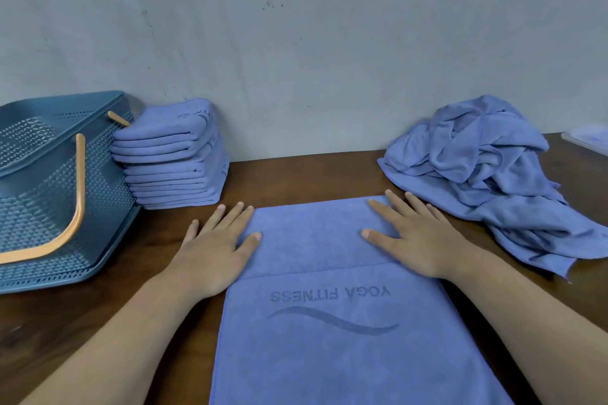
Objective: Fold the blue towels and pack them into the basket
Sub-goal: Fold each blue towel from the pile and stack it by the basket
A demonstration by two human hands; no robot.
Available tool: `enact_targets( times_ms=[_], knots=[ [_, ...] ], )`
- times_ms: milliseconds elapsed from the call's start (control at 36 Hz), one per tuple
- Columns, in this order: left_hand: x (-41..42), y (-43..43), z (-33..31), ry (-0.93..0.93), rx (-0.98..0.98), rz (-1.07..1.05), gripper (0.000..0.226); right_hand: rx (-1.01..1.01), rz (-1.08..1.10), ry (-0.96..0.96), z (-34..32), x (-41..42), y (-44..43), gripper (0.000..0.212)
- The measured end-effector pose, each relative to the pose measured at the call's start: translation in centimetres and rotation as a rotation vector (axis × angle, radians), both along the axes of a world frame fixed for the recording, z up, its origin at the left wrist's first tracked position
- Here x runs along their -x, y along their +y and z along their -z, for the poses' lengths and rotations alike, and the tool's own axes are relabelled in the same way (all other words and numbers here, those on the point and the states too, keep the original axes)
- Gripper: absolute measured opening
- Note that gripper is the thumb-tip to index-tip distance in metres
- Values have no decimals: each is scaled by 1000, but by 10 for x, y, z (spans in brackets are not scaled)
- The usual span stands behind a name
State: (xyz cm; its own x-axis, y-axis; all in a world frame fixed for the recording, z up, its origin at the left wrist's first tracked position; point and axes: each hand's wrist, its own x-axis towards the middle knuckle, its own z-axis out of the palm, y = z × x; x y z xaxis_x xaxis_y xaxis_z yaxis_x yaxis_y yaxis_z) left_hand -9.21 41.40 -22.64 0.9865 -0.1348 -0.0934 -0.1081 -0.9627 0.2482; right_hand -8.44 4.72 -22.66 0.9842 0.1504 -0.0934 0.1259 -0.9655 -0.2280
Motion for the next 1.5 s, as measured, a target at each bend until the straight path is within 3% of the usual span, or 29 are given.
enact_targets(
  times_ms=[139, 222, 306, 417, 611, 694, 778, 861, 944, 1028, 1139, 1333, 1500],
  knots=[
    [1, 1, 5, -118, 68, -30, 59, 76, -10, -144, 1, 0, -4, 75],
    [13, 0, -4, -315, 262, 68, 40, -57, -171, -277, -8, 3, -13, 50],
    [33, -10, -21, -241, 364, 260, 13, -235, -325, -170, -31, 16, -12, 14],
    [44, -18, -28, -138, 152, 414, 3, -185, -399, 36, -45, 29, -7, 18],
    [45, -18, -28, -97, -5, 403, 18, 24, -372, 36, -42, 30, -3, 17],
    [47, -21, -29, -90, 57, 418, 17, 1, -408, 46, -41, 32, -1, 21],
    [52, -23, -38, -24, 282, 432, 14, -166, -439, 107, -46, 35, -2, 20],
    [55, -24, -50, 23, 573, 354, 13, -531, -378, 158, -55, 35, -1, 19],
    [49, -29, -48, -138, 752, 123, 12, -864, -85, 30, -46, 24, 3, 17],
    [37, -33, -34, -209, 874, -227, 16, -993, 168, -60, -29, 14, 6, 30],
    [27, -24, -16, -141, 775, -239, 38, -833, 146, -70, -23, 15, 7, 51],
    [24, -15, -14, -76, 641, -65, 43, -596, 35, -113, -22, 18, 6, 31],
    [26, 0, -25, 113, 548, 71, 28, -548, -53, 121, -35, 19, -3, 21]
  ],
)
